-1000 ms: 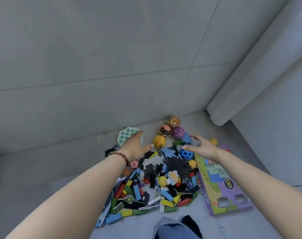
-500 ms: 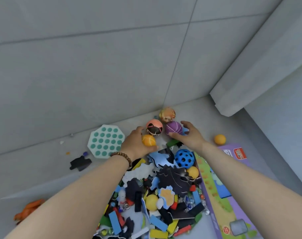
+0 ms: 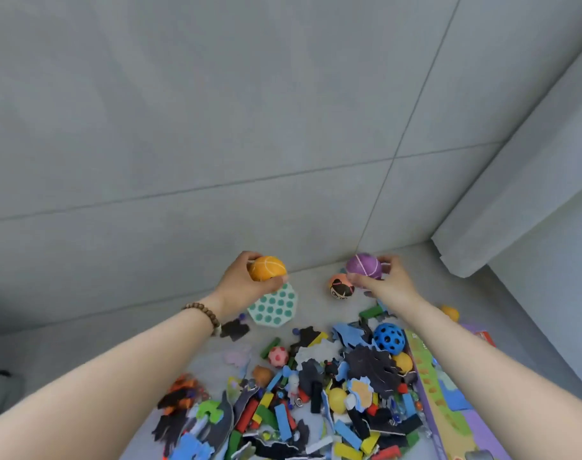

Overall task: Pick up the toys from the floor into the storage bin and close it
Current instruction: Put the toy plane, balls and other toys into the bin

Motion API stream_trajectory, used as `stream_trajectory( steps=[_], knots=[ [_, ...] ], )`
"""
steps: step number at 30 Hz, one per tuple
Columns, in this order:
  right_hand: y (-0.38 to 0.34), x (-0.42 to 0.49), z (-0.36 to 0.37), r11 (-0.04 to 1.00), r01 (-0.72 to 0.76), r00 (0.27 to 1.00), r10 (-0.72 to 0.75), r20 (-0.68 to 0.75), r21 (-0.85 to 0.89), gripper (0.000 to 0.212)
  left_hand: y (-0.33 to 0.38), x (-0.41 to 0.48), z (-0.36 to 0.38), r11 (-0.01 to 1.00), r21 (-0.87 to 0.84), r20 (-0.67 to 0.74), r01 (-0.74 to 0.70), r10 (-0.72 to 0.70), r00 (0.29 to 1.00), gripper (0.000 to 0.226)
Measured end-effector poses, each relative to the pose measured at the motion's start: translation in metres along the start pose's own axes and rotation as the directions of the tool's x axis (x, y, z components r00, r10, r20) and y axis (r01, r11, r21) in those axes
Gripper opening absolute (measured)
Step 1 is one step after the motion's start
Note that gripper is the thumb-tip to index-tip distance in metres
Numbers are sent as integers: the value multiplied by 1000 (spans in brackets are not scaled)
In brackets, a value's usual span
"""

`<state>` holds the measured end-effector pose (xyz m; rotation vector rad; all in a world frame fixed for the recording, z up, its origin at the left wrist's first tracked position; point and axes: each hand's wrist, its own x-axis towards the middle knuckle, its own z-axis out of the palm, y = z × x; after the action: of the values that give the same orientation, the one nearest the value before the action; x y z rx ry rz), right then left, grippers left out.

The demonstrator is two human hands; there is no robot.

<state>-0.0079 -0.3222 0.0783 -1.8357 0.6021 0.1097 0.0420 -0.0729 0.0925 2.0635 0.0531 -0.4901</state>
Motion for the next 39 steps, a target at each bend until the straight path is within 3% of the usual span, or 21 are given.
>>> stream_trajectory(
  steps=[5,10,16,20,22,27,30,34,39],
  knots=[
    [-124,-88,53,986,111,962,-138,236,126,65,25,-93,-133,976,-216,-162,-6,-30,986,74],
    [-196,-194,142,968,240,847,-245,472,71,60,-27,-213,-236,968,-250,-352,3,-94,931,51],
    [-221,-289,285,934,353,647,-201,735,-56,58,-156,-348,-334,904,-415,-614,101,-361,702,61],
    [-220,-332,382,895,434,519,-157,840,-101,57,-237,-404,-367,848,-500,-644,173,-498,581,57],
    [-218,-342,424,880,458,492,-136,860,-123,58,-266,-417,-376,824,-533,-644,190,-541,540,57],
    [-215,-343,499,854,491,479,-101,872,-171,49,-304,-413,-380,771,-607,-625,191,-612,485,58],
    [-207,-332,516,853,487,541,-127,831,-186,45,-312,-399,-382,771,-608,-629,188,-613,478,64],
    [-204,-314,493,883,448,537,-139,832,-141,21,-304,-386,-379,784,-566,-605,255,-605,518,70],
    [-217,-262,430,885,427,653,-158,741,-187,34,-263,-357,-381,886,-336,-618,321,-464,635,60]
  ],
)
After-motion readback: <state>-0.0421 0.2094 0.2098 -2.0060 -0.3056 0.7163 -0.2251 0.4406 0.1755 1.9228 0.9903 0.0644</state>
